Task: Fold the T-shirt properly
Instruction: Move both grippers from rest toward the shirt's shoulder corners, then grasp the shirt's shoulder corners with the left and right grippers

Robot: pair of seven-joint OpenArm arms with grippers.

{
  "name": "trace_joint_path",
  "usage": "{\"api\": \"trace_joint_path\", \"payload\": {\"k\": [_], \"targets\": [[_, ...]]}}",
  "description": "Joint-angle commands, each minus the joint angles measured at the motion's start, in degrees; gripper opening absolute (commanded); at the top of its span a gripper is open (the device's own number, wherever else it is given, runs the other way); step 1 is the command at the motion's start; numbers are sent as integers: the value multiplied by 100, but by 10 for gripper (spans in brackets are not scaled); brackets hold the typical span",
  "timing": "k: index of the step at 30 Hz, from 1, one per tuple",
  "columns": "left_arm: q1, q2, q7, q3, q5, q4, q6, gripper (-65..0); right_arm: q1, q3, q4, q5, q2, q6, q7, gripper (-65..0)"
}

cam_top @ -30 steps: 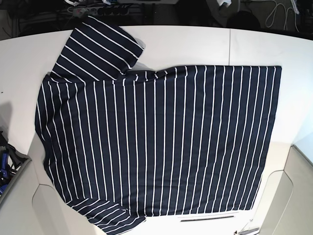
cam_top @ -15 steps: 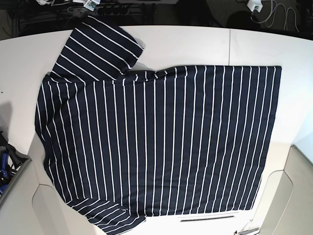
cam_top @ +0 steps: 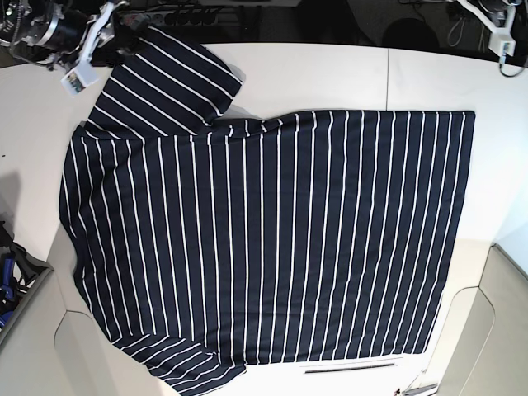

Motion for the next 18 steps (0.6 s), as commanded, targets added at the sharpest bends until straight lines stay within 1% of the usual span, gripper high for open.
{"api": "trace_joint_path", "payload": {"k": [1,2,4,6,7,10,12,16,18], "targets": [[81,-122,-22,-129,-160,153,-26,-400,-17,184,68,81,33,-15,87,-341],[81,-144,-22,-188,-260,223,-57,-400,-17,302,52,85,17,-39,90,-328],[79,-155,-24,-282,-474,380,-195,-399,-17,492,4,140,15,-52,94,-324],[79,-153,-24,-297,-597,538,-212,-392,4,595,-81,186,15,-50,94,-324],[68,-155,-24,-295,-629,608,-212,-381,31,603,-142,188,15,-52,94,-324],[33,-186,-35,-295,-739,763,-212,-317,190,603,-452,271,15,-52,94,-324],[33,-289,-92,-295,-846,772,-210,-293,313,603,-719,313,13,-52,94,-324],[31,-533,-258,-295,-944,772,-140,-292,551,601,-1266,586,13,-44,90,-324],[-37,-645,-382,-295,-940,772,-140,-270,638,575,-1475,715,7,33,90,-324]]}}
